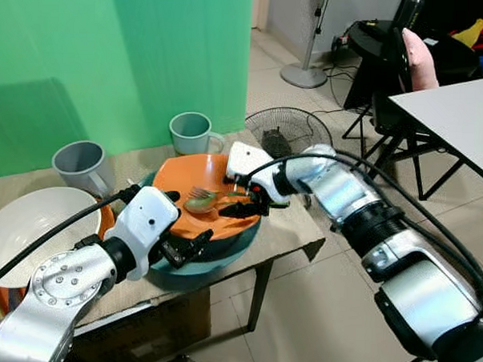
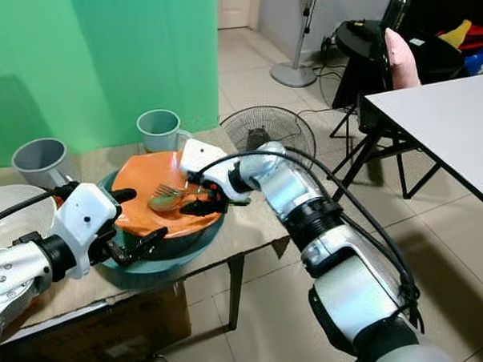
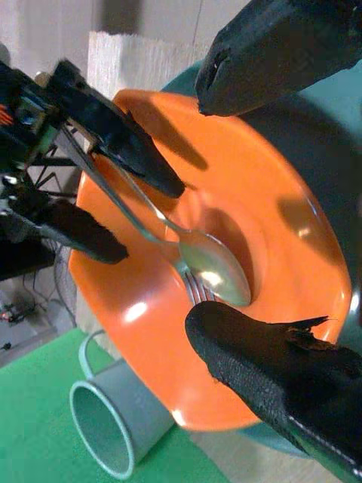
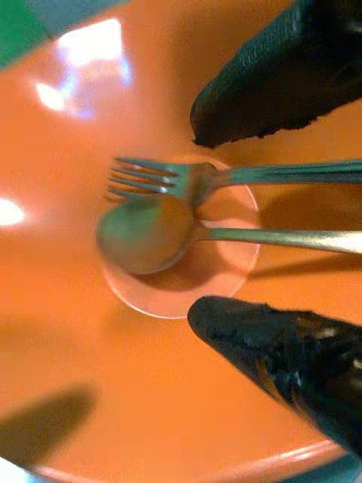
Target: Setting the table
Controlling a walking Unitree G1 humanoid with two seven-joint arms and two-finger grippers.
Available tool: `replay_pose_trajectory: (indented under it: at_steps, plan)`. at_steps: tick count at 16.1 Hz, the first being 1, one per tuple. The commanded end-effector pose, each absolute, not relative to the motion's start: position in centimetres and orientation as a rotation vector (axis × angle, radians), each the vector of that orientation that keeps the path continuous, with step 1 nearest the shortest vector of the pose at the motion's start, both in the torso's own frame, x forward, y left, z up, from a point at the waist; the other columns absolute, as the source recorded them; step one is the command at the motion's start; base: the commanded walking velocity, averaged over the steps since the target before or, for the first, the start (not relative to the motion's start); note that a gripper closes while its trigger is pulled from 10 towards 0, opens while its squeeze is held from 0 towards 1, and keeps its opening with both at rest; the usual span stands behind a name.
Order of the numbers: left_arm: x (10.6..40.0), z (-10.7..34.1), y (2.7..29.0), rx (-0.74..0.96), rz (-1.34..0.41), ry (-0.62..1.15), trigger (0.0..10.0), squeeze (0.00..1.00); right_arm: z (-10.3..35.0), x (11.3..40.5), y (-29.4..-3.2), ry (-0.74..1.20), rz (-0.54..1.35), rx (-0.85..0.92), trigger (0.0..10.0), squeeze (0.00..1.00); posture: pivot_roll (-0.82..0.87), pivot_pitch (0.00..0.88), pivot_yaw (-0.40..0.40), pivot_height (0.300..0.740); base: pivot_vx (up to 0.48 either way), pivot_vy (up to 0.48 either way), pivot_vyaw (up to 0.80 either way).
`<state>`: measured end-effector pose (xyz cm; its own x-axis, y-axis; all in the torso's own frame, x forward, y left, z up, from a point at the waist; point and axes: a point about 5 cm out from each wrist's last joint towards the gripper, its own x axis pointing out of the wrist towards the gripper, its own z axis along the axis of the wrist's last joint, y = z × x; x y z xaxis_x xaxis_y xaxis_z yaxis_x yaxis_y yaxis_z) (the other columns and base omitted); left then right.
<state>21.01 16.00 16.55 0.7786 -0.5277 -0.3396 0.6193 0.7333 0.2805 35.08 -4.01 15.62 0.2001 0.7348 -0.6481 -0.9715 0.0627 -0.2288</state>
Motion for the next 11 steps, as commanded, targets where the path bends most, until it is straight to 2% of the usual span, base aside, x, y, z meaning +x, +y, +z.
replay_pose_trajectory:
  at_steps: [1,11]
  plan:
    - [20.8,16.2,16.0,0.396,-0.667,0.270,10.0,0.00,16.2,35.3,-3.5,0.386,1.336,-0.763,0.0,0.00,-0.06,0.000,0.010,0.740,0.000,0.000,0.00]
    - [20.8,16.0,15.9,0.402,-0.688,0.281,10.0,0.00,15.7,35.5,-2.1,0.376,1.346,-0.917,0.0,0.00,-0.06,0.000,0.017,0.740,0.000,0.000,0.00]
